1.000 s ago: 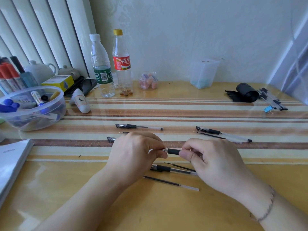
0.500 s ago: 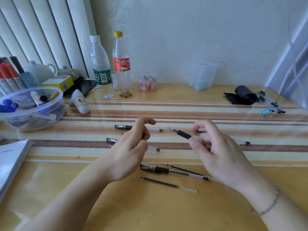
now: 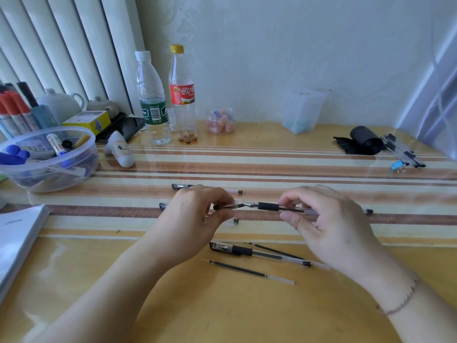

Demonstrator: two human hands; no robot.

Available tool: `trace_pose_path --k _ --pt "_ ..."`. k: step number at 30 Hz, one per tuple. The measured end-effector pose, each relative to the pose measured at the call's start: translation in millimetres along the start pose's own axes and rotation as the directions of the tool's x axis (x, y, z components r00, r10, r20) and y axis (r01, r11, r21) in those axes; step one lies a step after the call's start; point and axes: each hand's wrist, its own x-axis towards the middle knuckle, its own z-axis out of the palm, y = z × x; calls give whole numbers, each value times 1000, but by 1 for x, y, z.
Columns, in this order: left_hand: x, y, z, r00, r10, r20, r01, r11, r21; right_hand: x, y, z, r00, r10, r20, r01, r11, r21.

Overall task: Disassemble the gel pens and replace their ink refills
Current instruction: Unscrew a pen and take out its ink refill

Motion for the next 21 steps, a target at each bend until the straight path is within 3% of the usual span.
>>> trace_pose_path --k 8,17,21 --pt "-3 7 9 991 128 35 -126 990 -63 -2 0 6 998 -39 55 38 999 26" --pt "-4 12 14 990 139 12 -137 983 -119 -2 0 7 998 46 45 -51 989 138" --pt "-4 13 18 995 103 6 -101 988 -119 1 1 0 990 79 120 -89 992 85"
